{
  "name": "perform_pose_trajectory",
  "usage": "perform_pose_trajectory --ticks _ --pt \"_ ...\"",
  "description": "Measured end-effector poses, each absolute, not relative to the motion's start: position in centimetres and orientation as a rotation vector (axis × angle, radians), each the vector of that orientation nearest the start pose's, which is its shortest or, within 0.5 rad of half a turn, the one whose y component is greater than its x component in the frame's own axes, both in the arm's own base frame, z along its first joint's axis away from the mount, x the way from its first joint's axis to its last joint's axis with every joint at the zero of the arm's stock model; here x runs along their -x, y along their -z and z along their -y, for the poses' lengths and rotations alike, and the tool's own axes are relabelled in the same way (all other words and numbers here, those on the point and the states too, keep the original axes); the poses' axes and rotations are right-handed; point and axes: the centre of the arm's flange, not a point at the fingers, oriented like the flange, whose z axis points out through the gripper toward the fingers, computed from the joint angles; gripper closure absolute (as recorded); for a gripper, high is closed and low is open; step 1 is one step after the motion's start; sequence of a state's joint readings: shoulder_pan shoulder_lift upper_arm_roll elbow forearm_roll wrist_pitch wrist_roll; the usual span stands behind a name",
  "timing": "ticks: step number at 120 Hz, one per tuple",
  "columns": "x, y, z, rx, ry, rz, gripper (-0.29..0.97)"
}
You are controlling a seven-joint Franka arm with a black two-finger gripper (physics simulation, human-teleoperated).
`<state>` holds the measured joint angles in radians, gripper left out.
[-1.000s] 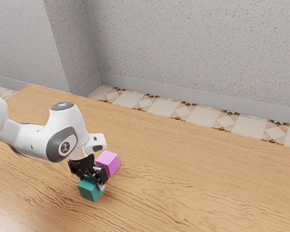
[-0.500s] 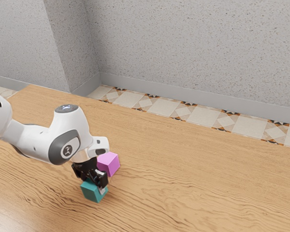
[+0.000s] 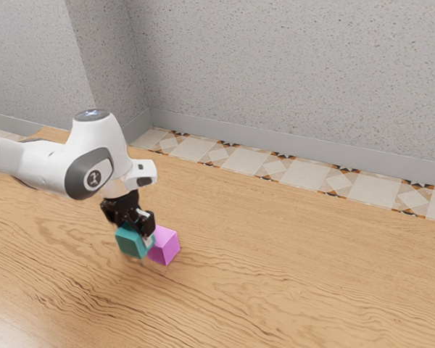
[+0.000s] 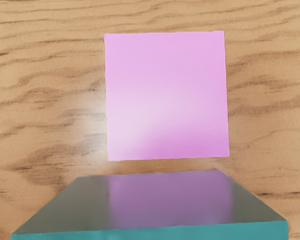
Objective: Pick up the blue block with one arm, and put the blue block on the pink block with one arm
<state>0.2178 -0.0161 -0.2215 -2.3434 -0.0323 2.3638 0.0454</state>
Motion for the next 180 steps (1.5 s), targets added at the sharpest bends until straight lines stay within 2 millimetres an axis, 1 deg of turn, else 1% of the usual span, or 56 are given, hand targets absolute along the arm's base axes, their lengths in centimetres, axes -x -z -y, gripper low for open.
perform_pose_trajectory --ticks 13,19,33,46,66,97,118,180 --pt "-53.1 -34.4 -1.6 3.156 0.034 -0.016 0.32" --pt "-53.8 -34.4 -1.9 3.154 0.022 -0.015 0.32" --pt "-54.3 -34.4 -0.8 3.150 -0.007 -0.059 0.32" --pt "-55.2 -34.2 0.2 3.153 -0.027 -0.089 0.32" --pt "-55.4 -33.7 0.9 3.158 -0.056 -0.101 0.32" --pt "-56.5 -33.3 0.9 3.166 -0.067 -0.090 0.32" --pt "-57.1 -33.7 0.9 3.168 -0.051 -0.084 0.32" --pt "-57.9 -33.5 1.1 3.177 -0.032 -0.046 0.32"
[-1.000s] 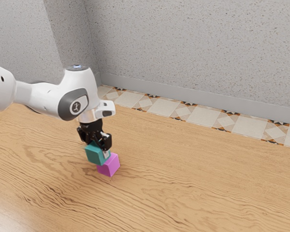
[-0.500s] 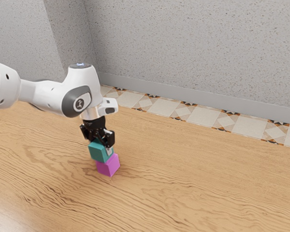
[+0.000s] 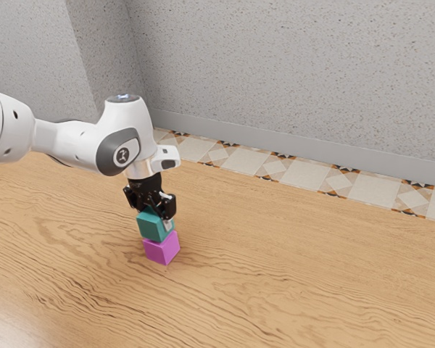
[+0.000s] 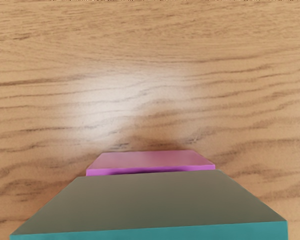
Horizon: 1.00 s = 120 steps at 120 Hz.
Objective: Pick up the blue block with one arm, and put the blue block on the pink block with one arm
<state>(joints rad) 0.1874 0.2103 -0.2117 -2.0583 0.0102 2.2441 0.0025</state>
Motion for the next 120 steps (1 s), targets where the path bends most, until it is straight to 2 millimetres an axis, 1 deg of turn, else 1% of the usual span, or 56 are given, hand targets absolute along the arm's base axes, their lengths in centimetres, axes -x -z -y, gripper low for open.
perform_pose_trajectory --ticks 31,53,88,120 --pt "-58.08 -33.59 1.11 3.178 -0.023 -0.018 0.32" --pt "-58.13 -33.32 1.16 3.179 -0.028 -0.005 0.32" --pt "-58.21 -33.21 1.22 3.186 -0.021 0.003 0.11" --pt "-58.24 -33.36 1.31 3.187 -0.013 -0.001 0.03"
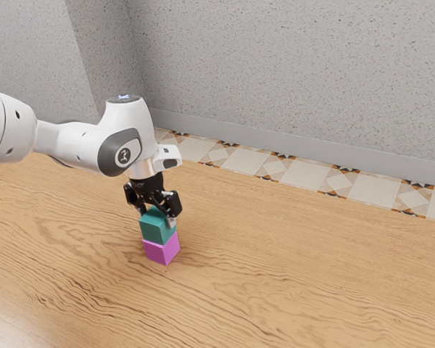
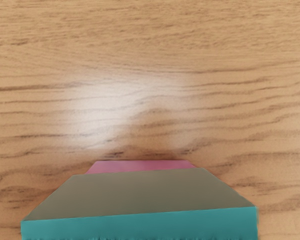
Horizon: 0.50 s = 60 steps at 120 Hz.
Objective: Pick up the blue block with one arm, and put the blue block on the pink block with one arm
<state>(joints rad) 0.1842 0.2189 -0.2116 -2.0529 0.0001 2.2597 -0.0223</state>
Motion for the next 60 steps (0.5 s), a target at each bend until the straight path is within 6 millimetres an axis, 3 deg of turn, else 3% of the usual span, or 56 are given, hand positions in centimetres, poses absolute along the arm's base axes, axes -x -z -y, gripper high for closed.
perform_pose_trajectory --ticks 12,20,29,41,46,52,60 --pt "-58.3 -34.2 1.6 3.185 0.008 -0.010 0.02" --pt "-58.5 -37.0 1.6 3.177 0.071 -0.012 0.01" --pt "-58.2 -44.1 1.5 3.153 0.211 -0.011 0.01" --pt "-58.3 -57.2 1.5 3.100 0.391 -0.023 0.01" --pt "-57.6 -61.7 1.4 3.067 0.404 -0.031 0.01" --pt "-56.5 -64.6 1.3 3.050 0.366 -0.030 0.00" --pt "-55.4 -65.6 1.1 3.047 0.274 -0.024 0.00"
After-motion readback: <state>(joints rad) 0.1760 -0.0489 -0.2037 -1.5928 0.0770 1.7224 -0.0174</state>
